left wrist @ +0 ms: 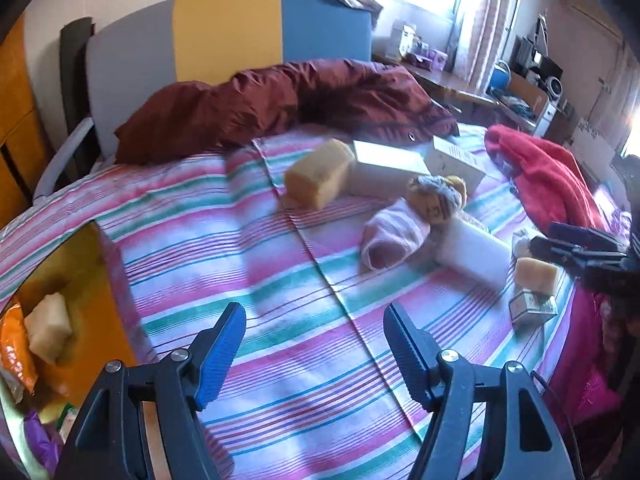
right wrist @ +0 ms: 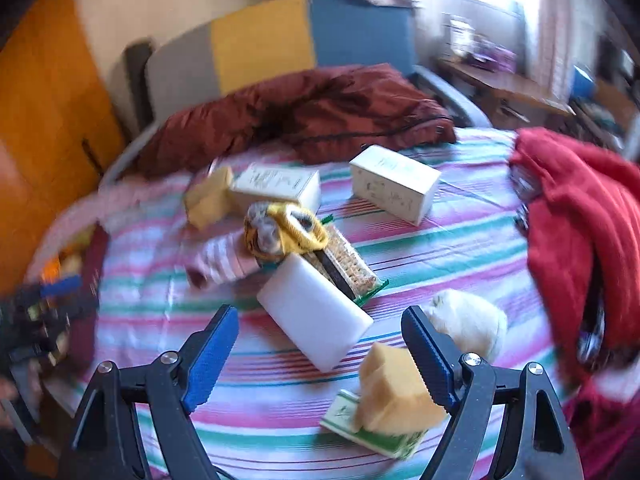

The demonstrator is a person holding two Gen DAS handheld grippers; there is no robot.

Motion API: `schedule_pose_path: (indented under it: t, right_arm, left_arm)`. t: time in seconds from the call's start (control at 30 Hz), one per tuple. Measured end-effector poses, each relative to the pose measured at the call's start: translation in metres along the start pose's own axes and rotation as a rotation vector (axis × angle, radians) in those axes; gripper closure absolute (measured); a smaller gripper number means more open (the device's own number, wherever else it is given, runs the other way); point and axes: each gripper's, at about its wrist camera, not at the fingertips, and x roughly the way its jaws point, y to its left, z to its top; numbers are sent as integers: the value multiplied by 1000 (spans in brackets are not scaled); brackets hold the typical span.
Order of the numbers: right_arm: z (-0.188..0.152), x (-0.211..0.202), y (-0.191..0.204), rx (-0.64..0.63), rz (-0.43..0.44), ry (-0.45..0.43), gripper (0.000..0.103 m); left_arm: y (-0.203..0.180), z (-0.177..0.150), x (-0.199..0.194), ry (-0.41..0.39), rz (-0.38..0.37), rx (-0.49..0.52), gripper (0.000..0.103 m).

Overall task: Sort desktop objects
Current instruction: 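Grasp the pink striped sock with the left tool while the right tool grasps the white foam block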

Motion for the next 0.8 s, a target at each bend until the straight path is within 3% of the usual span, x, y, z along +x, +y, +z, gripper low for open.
schedule_pose_path:
  t: [0.23, 0.43, 0.5, 0.53, 0.57, 0.8]
  right_arm:
    - [-2, 40, 16, -244, -13, 101, 20]
    - [-7, 72, 34, -423, -87, 146, 20]
    - [-11, 79, 34, -444, -90, 161, 20]
    - [-13, 82, 34, -449, -97, 163, 24]
    - [-15, 84, 33, -455, -102, 168, 37]
    - [-15, 87, 23, -428, -75, 174, 40]
  left_arm:
    - [-19, 12, 25, 41, -47, 79, 31]
    - [-39, 26, 45, 53, -109, 187, 30]
    - [-45, 31, 55, 67, -121, 221, 30]
    - [-48, 34, 60, 72, -133, 239, 30]
    - [-50, 36, 64, 70, -136, 250, 30]
    - [-59, 55, 95, 86, -166, 285, 30]
